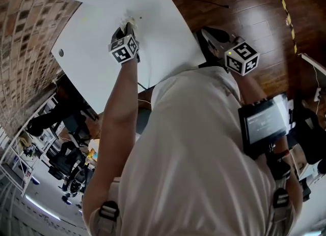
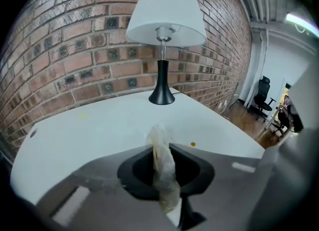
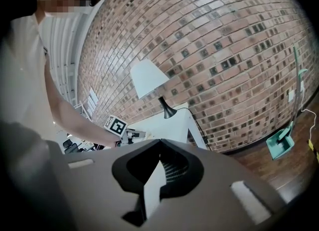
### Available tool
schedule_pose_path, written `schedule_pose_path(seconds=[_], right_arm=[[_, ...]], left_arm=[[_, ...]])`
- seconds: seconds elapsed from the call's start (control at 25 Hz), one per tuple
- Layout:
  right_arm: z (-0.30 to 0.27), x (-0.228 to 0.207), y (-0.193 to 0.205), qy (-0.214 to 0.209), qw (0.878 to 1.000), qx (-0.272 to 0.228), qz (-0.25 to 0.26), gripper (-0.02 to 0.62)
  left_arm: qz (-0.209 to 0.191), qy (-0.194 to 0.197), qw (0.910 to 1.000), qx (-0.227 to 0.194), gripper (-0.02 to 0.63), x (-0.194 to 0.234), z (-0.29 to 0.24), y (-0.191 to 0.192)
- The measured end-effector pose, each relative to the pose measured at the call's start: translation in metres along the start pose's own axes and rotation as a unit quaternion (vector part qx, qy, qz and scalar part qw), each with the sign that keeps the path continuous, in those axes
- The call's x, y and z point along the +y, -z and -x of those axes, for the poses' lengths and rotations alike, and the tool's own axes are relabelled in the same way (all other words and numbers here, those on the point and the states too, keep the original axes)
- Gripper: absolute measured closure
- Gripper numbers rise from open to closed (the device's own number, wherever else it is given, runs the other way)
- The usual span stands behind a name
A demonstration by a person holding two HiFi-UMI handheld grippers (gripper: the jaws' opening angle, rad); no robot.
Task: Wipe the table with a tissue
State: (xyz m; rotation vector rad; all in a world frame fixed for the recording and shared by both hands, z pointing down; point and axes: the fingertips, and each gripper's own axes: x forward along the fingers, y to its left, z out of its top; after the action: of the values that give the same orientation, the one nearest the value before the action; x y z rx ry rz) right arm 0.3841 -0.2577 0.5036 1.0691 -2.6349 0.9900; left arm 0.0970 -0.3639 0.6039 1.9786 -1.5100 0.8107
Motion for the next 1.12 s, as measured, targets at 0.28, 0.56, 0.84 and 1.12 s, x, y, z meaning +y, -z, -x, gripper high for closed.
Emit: schedule_pose_path(seconds=[0.28, 0.56, 0.84, 1.12], right_arm=[[0.013, -0.025, -0.008, 0.009, 1.000, -0.009, -0.010, 0.588], [0.015, -0.033, -0.009, -0.010, 1.000, 0.003, 0.004, 0.588], [0.015, -0.045, -0.012, -0.015, 1.000, 0.010, 0.003, 0.588], [0.019, -0.063, -0.027, -0.013, 1.000, -0.011, -0.025, 0.588]], left_arm=[[0.003, -0.040, 0.9991, 0.010, 0.565, -0.010, -0.007, 0.000], [-0.093, 0.030, 0.9952, 0.003, 0.566, -0.086, -0.022, -0.011], [-0.133, 0.081, 0.9876, 0.022, 0.568, -0.166, -0.022, 0.002], [-0.017, 0.298, 0.9515, 0.072, 0.566, -0.271, -0.002, 0.016]])
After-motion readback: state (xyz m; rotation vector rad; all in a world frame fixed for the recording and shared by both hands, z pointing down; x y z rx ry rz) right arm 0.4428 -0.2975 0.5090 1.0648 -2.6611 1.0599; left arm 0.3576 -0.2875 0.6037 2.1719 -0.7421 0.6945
